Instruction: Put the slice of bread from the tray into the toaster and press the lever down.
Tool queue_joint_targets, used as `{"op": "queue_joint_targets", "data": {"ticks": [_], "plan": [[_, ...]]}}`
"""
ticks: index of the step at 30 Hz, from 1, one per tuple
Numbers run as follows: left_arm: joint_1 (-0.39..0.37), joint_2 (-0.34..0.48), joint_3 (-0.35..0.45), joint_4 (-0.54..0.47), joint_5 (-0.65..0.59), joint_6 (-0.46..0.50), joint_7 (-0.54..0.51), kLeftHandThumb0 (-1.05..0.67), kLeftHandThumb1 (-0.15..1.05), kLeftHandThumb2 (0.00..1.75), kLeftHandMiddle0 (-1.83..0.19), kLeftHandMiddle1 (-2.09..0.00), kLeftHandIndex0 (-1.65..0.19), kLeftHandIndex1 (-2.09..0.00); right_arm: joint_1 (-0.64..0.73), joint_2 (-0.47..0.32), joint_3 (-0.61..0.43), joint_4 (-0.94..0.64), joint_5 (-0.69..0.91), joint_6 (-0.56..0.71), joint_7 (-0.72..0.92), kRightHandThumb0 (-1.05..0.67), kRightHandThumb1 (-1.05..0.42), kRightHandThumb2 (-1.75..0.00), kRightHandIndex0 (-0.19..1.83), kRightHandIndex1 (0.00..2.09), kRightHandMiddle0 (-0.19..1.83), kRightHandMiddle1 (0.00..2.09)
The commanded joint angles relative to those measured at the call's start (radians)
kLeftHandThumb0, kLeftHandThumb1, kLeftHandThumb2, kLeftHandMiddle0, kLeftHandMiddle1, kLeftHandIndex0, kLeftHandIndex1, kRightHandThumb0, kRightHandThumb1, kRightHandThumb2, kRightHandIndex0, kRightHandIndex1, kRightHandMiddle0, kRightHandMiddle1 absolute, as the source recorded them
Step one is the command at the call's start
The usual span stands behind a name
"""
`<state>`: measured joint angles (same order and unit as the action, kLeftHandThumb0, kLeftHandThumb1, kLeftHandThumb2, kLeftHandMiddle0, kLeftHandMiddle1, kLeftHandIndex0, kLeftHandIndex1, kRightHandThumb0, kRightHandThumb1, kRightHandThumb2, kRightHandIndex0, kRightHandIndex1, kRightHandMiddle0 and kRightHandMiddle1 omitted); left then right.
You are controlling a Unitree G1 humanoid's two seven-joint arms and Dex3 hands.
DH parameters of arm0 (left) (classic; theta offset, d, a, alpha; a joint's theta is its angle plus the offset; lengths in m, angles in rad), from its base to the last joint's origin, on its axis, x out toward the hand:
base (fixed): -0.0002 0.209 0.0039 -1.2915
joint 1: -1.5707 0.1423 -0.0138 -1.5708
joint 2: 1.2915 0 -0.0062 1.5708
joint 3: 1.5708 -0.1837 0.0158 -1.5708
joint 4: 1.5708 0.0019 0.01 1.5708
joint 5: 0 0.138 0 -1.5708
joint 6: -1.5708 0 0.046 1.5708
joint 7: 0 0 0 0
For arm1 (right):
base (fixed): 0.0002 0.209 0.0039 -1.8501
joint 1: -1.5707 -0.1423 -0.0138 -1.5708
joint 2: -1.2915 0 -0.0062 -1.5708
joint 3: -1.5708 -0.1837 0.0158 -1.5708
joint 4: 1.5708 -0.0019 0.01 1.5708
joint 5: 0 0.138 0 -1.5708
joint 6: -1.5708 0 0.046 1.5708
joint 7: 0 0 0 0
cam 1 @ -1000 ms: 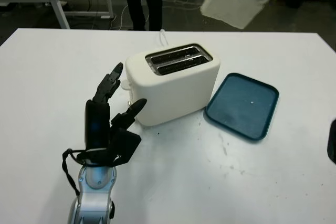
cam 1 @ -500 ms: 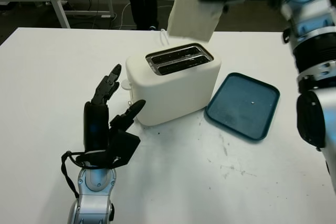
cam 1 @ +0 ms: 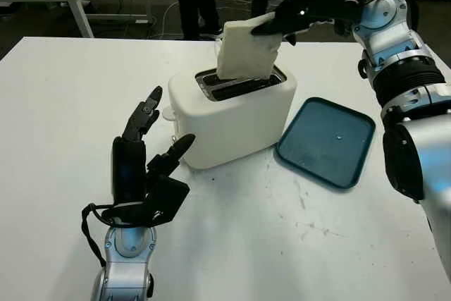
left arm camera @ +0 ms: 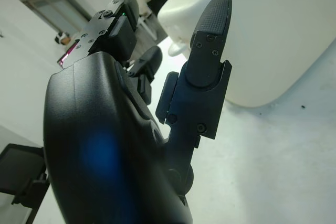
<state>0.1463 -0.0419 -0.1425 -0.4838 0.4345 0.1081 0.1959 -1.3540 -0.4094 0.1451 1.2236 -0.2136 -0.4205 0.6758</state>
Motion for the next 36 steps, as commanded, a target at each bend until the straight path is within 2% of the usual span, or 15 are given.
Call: {"op": "queue_joint_targets", "data": {"ticks": [1,15,25,31,36], "plan": [[-0.010,-0.003,0.002,-0.007,0.005,0.013,-0.002,-0.54,0.92,0.07,-0.23,-0.63,-0.43,-0.01,-0.014,0.010,-0.012,0.005,0.010,0.026,0.006,-0.55,-0.92,-0.24,1.11,1.75,0.93,1.75],[-0.018,-0.004,-0.002,0.003,0.019,0.014,0.009,-0.54,0.92,0.07,-0.26,-0.61,-0.44,-0.01,0.008,-0.008,-0.014,0.033,-0.002,0.048,0.051,-0.47,-0.92,-0.28,1.05,1.75,0.90,1.75],[-0.022,-0.006,0.000,0.009,0.026,0.013,0.008,-0.55,0.92,0.07,-0.26,-0.62,-0.44,-0.02,0.013,-0.020,-0.007,0.052,-0.012,0.067,0.135,-0.48,-0.92,-0.28,1.02,1.75,0.85,1.75],[-0.023,-0.006,0.005,0.009,0.015,0.015,0.002,-0.55,0.92,0.08,-0.25,-0.61,-0.44,-0.01,0.034,-0.025,0.018,0.059,-0.046,0.058,0.126,-0.54,-0.92,-0.26,1.00,1.75,0.83,1.75],[-0.027,-0.005,0.005,0.008,0.021,0.021,0.001,-0.56,0.92,0.08,-0.26,-0.61,-0.44,-0.01,0.040,-0.026,0.023,0.063,-0.054,0.063,0.132,-0.51,-0.92,-0.27,1.02,1.75,0.86,1.75]]}}
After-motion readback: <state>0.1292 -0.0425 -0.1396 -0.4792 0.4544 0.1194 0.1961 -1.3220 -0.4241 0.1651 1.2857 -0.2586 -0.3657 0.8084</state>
